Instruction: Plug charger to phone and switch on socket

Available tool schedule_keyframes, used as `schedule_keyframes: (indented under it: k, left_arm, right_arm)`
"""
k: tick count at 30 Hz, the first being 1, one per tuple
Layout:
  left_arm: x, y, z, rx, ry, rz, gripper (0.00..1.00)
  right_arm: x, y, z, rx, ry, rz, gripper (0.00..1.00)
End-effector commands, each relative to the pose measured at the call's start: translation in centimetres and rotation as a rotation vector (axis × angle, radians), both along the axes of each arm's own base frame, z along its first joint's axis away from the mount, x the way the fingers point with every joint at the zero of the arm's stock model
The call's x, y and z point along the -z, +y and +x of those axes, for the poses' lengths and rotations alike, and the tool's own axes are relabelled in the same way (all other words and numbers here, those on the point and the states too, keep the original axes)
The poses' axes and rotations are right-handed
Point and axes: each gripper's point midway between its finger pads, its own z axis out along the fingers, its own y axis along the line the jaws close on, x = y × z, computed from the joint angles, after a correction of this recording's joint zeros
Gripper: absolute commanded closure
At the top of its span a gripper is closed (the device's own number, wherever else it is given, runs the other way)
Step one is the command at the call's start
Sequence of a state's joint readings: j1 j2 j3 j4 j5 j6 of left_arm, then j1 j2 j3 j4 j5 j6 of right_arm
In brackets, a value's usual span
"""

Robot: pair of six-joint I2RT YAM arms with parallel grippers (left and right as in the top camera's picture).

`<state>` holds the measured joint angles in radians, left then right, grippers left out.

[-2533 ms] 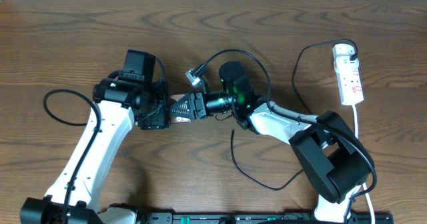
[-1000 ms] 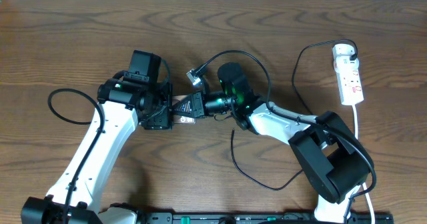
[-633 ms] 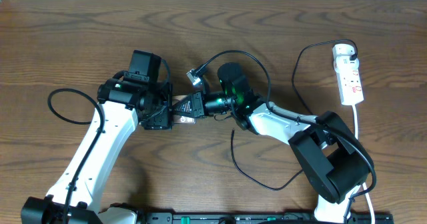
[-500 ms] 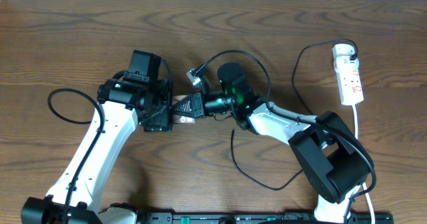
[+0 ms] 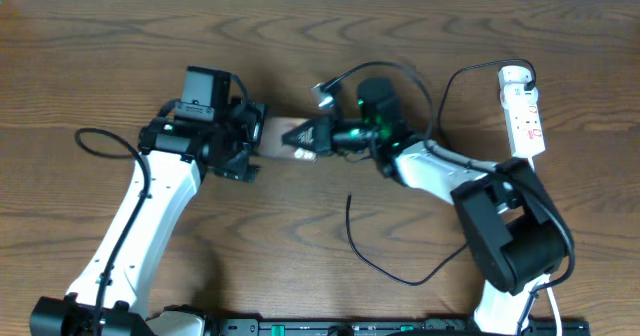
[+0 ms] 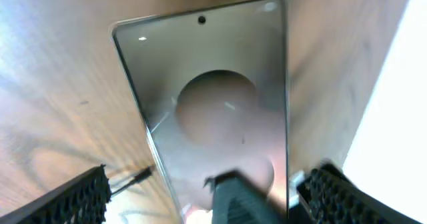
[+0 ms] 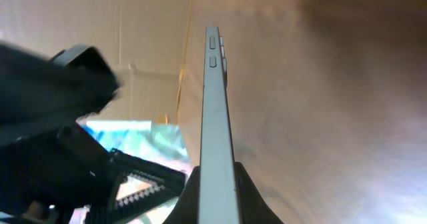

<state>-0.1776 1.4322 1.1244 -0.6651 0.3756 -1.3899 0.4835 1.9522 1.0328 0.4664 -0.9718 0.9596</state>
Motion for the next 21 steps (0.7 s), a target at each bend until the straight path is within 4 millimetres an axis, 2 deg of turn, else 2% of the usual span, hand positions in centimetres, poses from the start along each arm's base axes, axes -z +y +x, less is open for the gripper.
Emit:
schedule_keyframes:
  k: [1, 7, 12, 16, 21]
  left_arm:
    - [-2.1, -1.5, 0.4, 0.257, -0.169, -0.033, 0.07]
    - [-5.0, -1.8, 2.8, 0.345, -0.385, -0.020, 0.07]
    - [-7.3, -2.0, 4.1, 0.330, -0.505, -0.025, 0.07]
    - [-7.4, -2.0, 4.3, 0.311, -0.546, -0.038, 0.06]
    - [-6.9, -2.1, 4.8, 0.222, -0.645, -0.116, 0.06]
  right_arm:
    - [-0.7, -2.3, 2.3, 0.066, 0.025, 0.019, 0.99]
    - [-1.1, -6.3, 5.7, 0.221, 0.178, 0.055, 0.99]
    - [-3.3, -8.8, 8.2, 0.306, 0.203, 0.145, 0.99]
    - [-5.7, -9.7, 9.3, 0.339, 0.191, 0.227, 0.98]
    - [-8.1, -9.8, 9.6, 0.344, 0.184, 0.309, 0.98]
